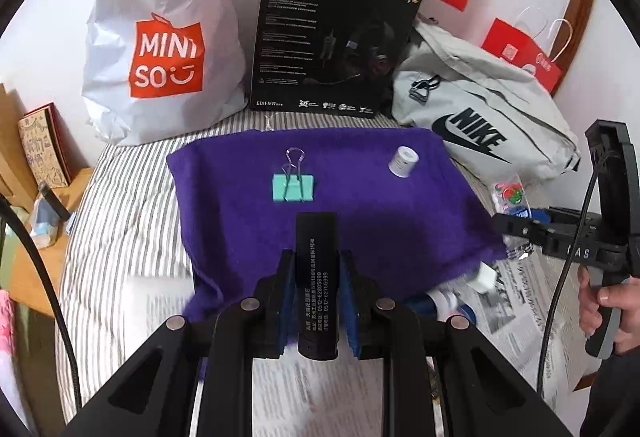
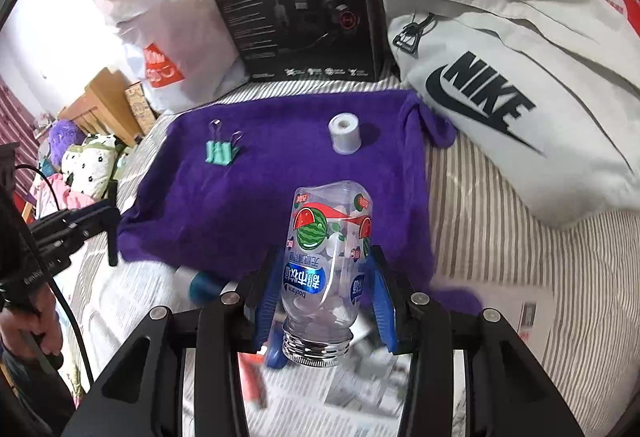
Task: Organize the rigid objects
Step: 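Place the black case on the towel with the left tool while the right tool places the mint bottle there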
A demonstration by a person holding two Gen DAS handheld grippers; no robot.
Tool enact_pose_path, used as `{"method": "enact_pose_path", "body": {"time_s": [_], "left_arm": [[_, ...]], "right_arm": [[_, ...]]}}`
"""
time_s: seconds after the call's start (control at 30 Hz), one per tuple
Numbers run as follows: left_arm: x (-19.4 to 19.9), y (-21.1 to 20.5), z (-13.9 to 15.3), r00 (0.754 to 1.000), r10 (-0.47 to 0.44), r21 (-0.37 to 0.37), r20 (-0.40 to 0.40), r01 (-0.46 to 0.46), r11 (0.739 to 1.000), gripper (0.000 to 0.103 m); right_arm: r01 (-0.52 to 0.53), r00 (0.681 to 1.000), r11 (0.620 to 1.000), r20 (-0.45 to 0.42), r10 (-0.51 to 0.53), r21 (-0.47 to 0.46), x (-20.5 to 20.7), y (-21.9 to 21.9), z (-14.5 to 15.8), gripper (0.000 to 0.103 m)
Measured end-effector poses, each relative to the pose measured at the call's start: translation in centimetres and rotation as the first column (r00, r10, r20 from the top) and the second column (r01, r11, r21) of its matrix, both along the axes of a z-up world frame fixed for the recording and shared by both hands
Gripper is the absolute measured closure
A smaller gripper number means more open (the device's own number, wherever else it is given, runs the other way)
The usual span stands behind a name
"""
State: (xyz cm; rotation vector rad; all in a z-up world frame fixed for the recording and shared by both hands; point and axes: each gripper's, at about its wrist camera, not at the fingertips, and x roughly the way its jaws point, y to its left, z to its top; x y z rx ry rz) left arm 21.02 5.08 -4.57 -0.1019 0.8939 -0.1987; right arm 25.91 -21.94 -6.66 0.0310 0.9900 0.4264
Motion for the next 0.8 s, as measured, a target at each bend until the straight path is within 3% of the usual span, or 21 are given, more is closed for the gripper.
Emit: {"method": "enact_pose_path", "body": {"time_s": [0.37, 0.8], "left_arm": [[5.7, 1.1, -4.4, 0.995, 0.042, -0.014, -0.088, -0.043, 0.999, 0.082], [8.5, 0.2, -7.6, 0.986, 0.047, 0.042, -0.158, -0.041, 0.998, 0.082]], "right_arm": [[0.031, 0.999, 0.997, -0.03, -0.033, -0.076, 7.1, 1.2, -2.9, 0.061], [-0.01, 0.999, 0.974, -0.046, -0.001, -0.226, 9.7, 4.6, -6.3, 0.061]]}}
